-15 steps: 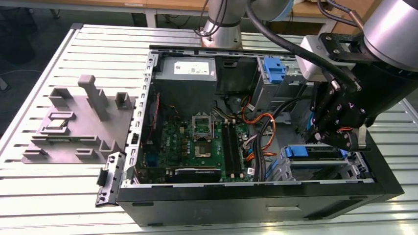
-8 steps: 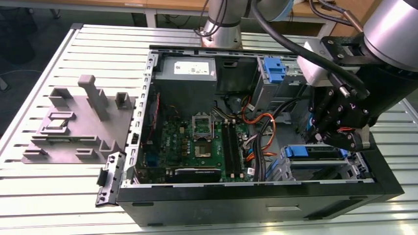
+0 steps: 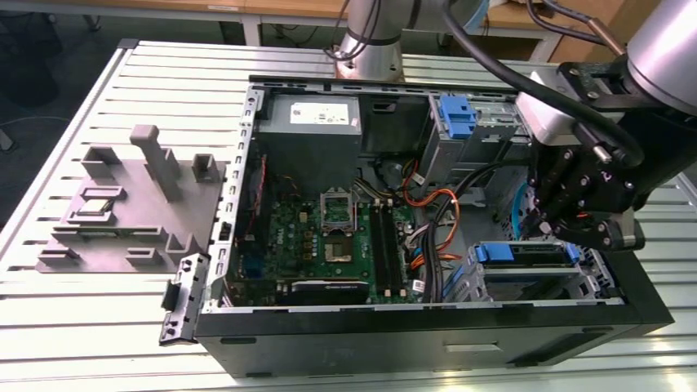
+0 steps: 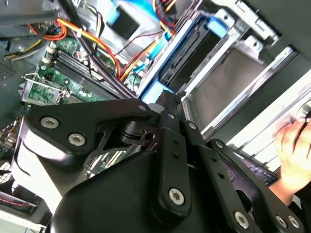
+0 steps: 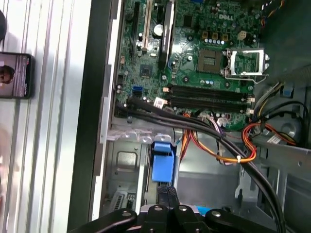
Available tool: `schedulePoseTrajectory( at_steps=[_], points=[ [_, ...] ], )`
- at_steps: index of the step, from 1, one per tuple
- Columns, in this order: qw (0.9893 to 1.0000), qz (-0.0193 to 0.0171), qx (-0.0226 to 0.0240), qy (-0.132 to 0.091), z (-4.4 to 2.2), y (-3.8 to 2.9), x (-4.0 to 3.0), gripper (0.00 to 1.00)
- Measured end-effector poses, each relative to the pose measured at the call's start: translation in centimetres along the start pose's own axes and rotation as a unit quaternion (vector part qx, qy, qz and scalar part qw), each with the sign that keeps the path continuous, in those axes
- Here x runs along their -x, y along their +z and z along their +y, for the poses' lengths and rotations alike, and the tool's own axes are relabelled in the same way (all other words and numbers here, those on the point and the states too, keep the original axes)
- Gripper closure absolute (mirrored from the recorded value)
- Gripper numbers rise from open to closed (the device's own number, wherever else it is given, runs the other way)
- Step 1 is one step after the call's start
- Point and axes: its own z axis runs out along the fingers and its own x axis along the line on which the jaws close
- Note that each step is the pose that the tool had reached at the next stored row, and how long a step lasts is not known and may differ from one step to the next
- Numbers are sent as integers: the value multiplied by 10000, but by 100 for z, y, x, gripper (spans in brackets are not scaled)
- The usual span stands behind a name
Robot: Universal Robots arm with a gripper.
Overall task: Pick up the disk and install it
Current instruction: 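Insert the first disk wire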
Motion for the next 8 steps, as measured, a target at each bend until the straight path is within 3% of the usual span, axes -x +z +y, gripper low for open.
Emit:
schedulePoseTrajectory(
  at_steps=[5, 8],
  points=[
    [10000, 0, 0, -1, -120, 0, 8, 90],
    [10000, 0, 3, -68, -137, 1, 13, 90]
  ],
)
